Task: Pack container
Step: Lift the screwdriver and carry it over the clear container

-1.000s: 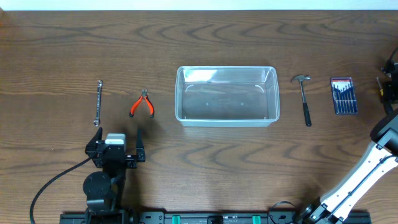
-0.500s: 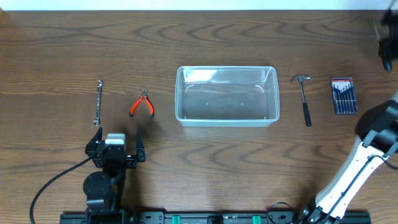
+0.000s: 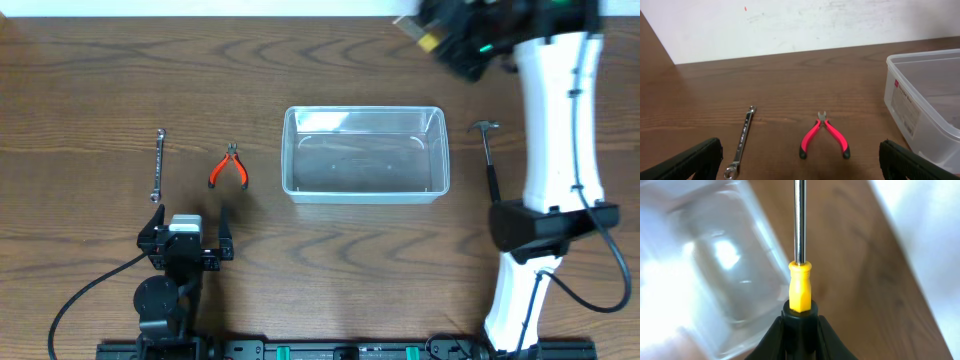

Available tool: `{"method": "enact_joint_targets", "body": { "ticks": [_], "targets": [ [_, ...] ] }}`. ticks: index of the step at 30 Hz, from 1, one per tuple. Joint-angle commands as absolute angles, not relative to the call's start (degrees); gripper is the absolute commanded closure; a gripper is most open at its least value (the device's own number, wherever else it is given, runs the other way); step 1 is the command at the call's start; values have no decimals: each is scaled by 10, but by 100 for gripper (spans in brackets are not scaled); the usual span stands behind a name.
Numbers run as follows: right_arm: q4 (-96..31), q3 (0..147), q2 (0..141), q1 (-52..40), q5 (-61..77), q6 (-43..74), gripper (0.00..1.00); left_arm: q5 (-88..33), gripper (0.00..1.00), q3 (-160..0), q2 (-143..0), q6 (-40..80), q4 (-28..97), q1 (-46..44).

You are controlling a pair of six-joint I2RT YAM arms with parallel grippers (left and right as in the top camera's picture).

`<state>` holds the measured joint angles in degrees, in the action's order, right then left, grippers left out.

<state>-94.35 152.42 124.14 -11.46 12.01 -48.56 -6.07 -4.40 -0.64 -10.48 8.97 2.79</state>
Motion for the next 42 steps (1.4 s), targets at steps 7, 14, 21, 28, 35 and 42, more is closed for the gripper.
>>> {"method": "enact_joint_targets", "body": {
  "ticks": [7, 14, 21, 28, 35, 42],
  "targets": [
    [-967, 1471, 1239, -227, 118, -525, 99, -69, 2, -29, -6, -100, 95, 27],
    [-942, 1378, 1239, -248, 118, -549, 99, -68, 2, -29, -6, -100, 95, 27],
    [-849, 1272, 1239, -248, 93, -549, 99, -68, 2, -28, -6, -100, 95, 27],
    [-790, 1196, 1239, -248, 88, -554, 96, -68, 2, -29, -6, -100, 95, 27],
    [-744, 1126, 1239, -248, 88, -554, 99, -68, 2, -29, -6, -100, 95, 27],
    [-686, 1048, 1239, -248, 88, -554, 99, -68, 2, -29, -6, -100, 95, 27]
  ]
}}
